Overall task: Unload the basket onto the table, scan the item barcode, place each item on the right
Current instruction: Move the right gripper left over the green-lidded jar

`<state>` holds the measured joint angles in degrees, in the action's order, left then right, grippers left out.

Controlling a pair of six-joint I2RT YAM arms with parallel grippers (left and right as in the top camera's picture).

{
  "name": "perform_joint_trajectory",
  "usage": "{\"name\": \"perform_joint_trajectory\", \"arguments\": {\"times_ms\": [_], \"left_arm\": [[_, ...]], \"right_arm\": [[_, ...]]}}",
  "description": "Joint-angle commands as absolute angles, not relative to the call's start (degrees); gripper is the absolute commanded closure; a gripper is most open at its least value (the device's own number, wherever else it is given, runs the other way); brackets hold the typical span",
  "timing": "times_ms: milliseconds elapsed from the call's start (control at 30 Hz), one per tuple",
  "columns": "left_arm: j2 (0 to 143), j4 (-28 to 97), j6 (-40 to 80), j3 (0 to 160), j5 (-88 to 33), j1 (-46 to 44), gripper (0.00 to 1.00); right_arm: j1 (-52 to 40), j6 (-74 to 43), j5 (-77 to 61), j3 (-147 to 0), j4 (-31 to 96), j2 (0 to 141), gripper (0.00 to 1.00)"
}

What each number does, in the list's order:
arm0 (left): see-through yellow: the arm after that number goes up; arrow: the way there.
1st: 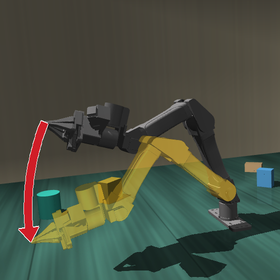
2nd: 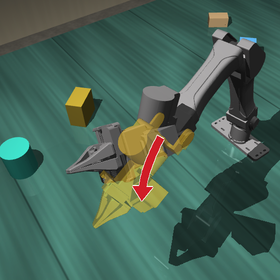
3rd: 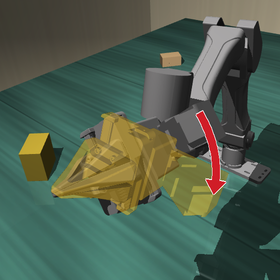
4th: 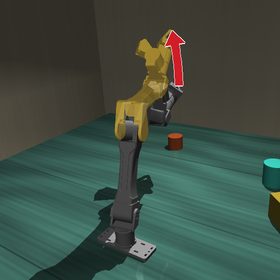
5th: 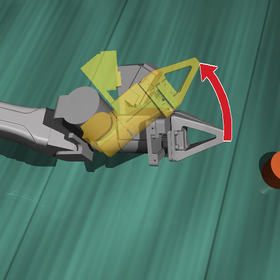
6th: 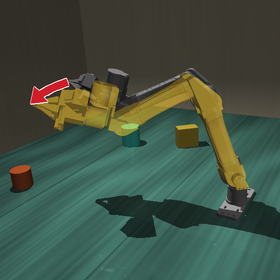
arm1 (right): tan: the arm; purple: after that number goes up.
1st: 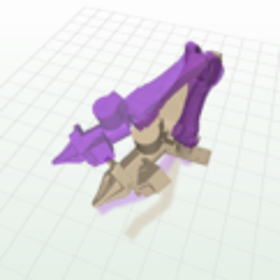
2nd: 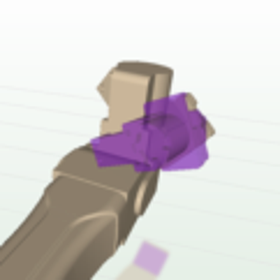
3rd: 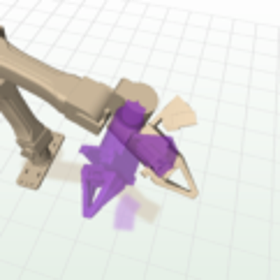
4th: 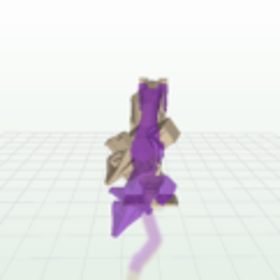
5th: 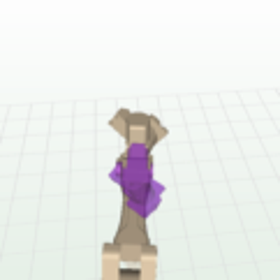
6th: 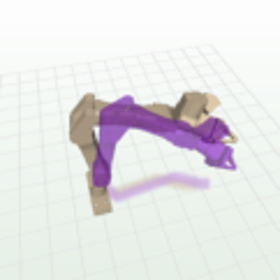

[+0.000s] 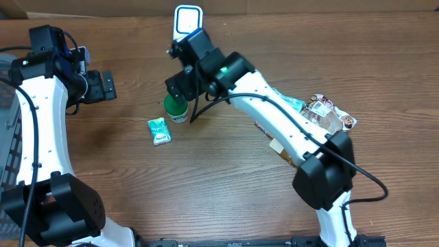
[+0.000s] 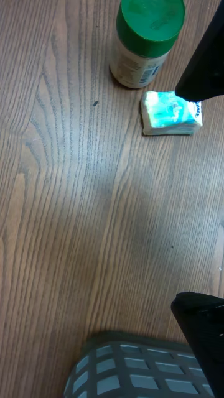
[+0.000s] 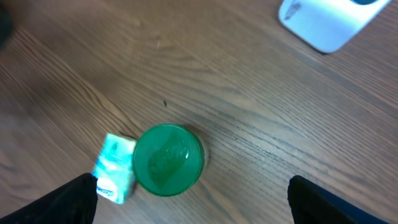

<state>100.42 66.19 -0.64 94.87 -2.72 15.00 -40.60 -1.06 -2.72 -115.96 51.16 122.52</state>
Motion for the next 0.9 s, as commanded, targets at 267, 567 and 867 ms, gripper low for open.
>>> {"name": "perform_joint_trajectory", "arguments": {"times_ms": [267, 567, 867], "left_arm": [[100.4, 66.13, -1.93, 95.79, -2.76, 14.98, 0.0], [100.4, 66.13, -1.93, 95.79, -2.76, 14.98, 0.0], [100.4, 66.13, -1.93, 95.79, -2.76, 14.98, 0.0]], "right_arm": [[-42.44, 9.78, -2.66, -117.05, 49.54, 129.32, 0.06], [-43.59, 10.61, -5.15, -116.97, 47.7, 132.25, 0.06], [-43.92, 8.78, -8.21, -116.81, 45.19, 132.9, 0.08]]}}
